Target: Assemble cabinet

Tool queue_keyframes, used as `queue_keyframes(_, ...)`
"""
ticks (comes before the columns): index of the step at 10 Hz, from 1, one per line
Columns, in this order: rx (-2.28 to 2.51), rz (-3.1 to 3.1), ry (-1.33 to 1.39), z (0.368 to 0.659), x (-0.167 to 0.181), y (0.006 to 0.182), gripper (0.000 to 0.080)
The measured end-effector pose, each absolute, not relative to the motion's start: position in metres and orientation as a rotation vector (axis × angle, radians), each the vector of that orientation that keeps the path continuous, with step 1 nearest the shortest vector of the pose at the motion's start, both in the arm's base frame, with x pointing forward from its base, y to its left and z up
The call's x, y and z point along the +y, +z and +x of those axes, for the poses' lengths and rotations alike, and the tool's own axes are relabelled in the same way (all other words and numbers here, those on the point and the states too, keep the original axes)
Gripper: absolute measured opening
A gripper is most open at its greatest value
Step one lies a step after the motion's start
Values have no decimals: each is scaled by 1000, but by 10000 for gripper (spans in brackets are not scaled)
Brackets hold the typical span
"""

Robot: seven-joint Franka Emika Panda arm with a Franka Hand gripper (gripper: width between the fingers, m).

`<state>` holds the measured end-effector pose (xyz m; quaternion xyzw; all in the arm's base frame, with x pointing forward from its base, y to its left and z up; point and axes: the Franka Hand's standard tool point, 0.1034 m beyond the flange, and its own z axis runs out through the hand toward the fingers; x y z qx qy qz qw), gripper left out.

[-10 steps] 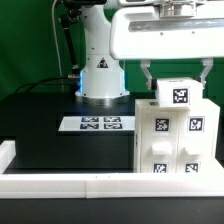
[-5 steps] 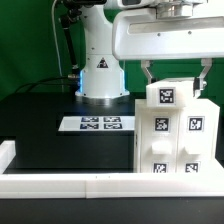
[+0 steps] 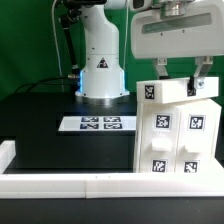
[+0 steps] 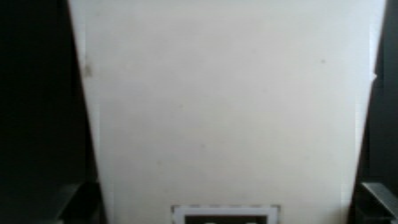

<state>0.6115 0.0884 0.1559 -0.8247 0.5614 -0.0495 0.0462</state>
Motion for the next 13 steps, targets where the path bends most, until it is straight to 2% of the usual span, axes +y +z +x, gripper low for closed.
queue_keyframes(6, 2307, -1883, -19, 612, 88, 153, 560)
queue_keyframes(12, 2402, -1735, 16, 613, 90, 154, 569)
queue_keyframes(13, 2363, -1779, 10, 613, 92, 157, 729)
